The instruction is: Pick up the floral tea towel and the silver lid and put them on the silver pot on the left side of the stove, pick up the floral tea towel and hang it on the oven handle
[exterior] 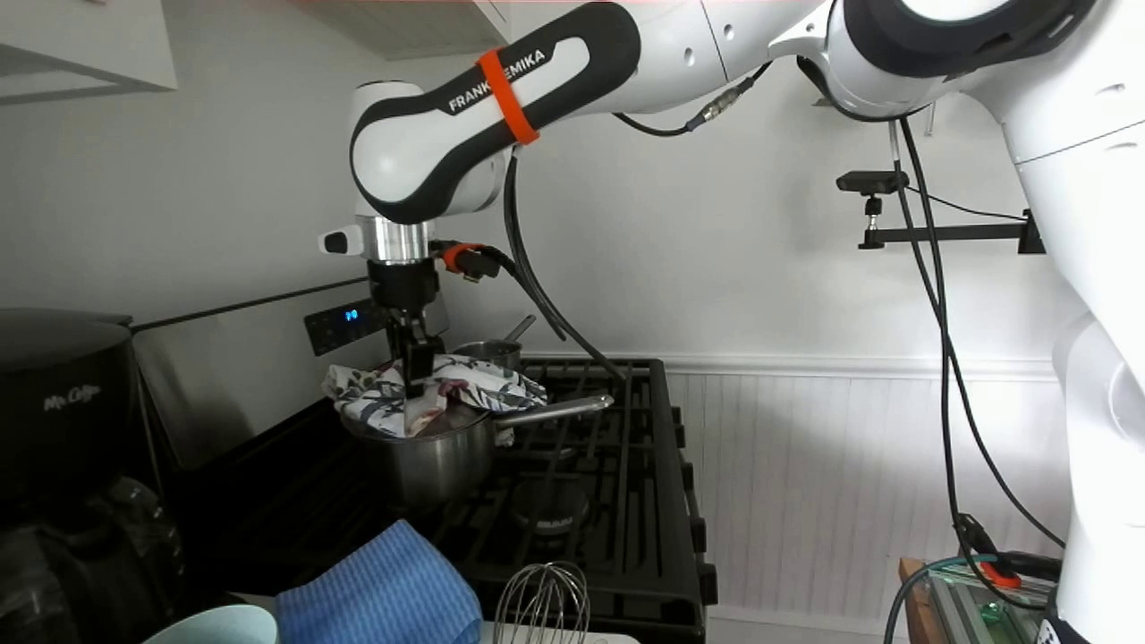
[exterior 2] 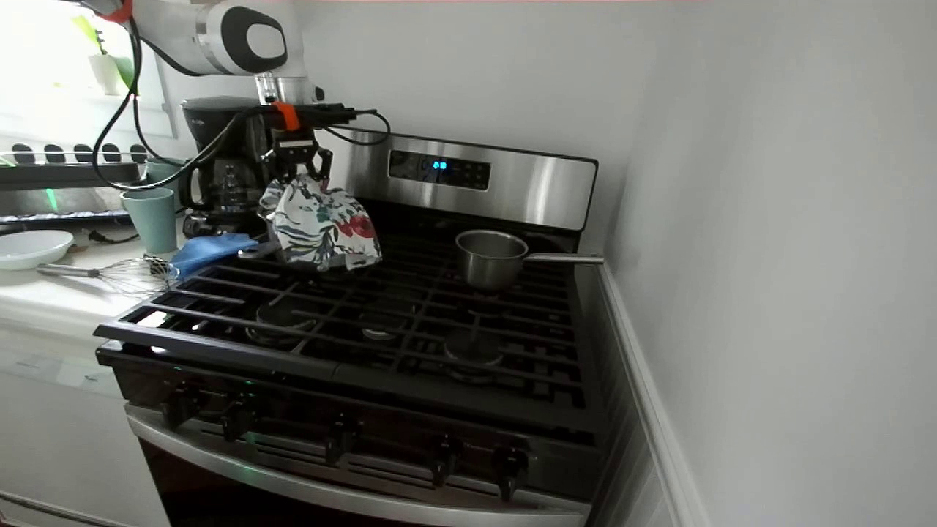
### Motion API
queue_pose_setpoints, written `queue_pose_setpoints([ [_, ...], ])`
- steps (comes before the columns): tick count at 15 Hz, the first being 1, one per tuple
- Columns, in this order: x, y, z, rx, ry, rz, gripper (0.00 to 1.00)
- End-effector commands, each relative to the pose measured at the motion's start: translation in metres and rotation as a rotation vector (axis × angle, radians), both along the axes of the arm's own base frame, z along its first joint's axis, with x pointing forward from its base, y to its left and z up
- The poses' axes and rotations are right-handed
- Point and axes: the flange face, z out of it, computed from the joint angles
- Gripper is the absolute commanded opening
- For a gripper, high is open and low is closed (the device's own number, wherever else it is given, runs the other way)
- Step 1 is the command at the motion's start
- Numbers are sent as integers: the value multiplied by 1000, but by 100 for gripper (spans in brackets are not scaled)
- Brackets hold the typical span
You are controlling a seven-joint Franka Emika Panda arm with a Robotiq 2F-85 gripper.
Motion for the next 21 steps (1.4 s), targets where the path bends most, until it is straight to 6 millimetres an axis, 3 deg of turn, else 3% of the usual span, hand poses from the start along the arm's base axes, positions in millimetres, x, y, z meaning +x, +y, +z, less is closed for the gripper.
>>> queue_pose_setpoints([
  [1,11,-6,6,25,-10,-28,3],
  [8,11,-16,-3,14,18,-48,3],
  [20,12,-10,-7,11,37,-71,3],
  [21,12,-10,-7,9,35,-74,39],
])
